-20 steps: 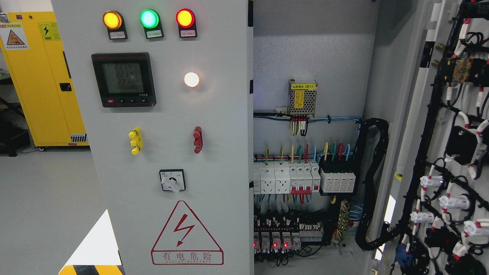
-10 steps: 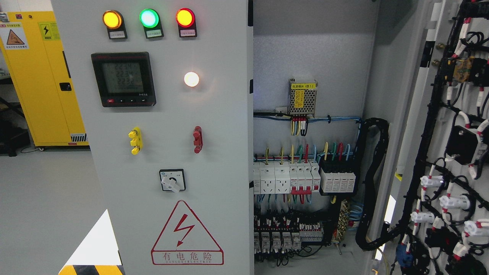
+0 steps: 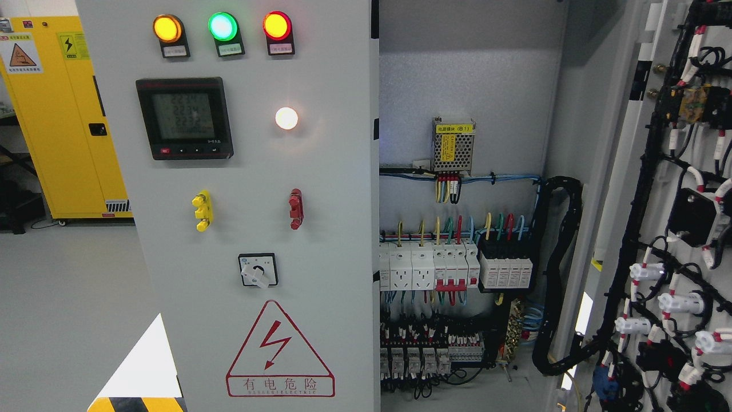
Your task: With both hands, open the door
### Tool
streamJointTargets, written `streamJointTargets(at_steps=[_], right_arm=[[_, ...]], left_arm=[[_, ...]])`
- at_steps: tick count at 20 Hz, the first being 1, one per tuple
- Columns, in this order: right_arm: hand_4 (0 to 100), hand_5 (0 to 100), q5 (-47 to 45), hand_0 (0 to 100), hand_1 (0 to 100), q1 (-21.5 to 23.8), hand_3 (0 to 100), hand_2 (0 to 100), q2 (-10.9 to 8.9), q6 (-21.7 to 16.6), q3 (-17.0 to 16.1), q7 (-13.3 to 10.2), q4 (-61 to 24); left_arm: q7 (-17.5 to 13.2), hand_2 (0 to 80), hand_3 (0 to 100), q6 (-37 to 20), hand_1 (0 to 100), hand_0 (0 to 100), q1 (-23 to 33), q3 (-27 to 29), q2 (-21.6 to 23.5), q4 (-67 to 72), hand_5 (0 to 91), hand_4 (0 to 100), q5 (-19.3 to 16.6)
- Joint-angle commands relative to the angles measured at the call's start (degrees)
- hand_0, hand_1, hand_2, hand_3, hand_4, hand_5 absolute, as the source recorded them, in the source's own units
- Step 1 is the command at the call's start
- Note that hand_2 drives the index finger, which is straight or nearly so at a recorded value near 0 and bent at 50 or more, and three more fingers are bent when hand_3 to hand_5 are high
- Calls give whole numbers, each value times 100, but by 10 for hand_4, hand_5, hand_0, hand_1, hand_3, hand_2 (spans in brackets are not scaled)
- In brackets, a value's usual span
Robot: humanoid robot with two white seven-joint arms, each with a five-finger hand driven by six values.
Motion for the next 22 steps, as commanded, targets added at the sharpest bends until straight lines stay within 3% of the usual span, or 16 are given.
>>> streamJointTargets(at_steps=[1,9,12,22], right_arm=[[0,0,1,202,121,-1128,0,0,509,161,97,-80,-212],[0,0,-8,202,121,-2261,0,0,658,1128,-316,-45,570],[0,0,-8,202,121,-2692,0,0,773,1190,-325,-36,1009],[0,0,-26,201,121,-3677,0,0,773,1322,-448,-19,2468]], left_arm=[[-18,0,0,1,0,0,-167,9,-37,19,0,0,21],[-18,0,0,-7,0,0,-167,9,-72,19,0,0,30],[-18,0,0,-7,0,0,-167,9,-72,19,0,0,30],[-9,0,0,-7,0,0,-167,9,-72,19,0,0,30]])
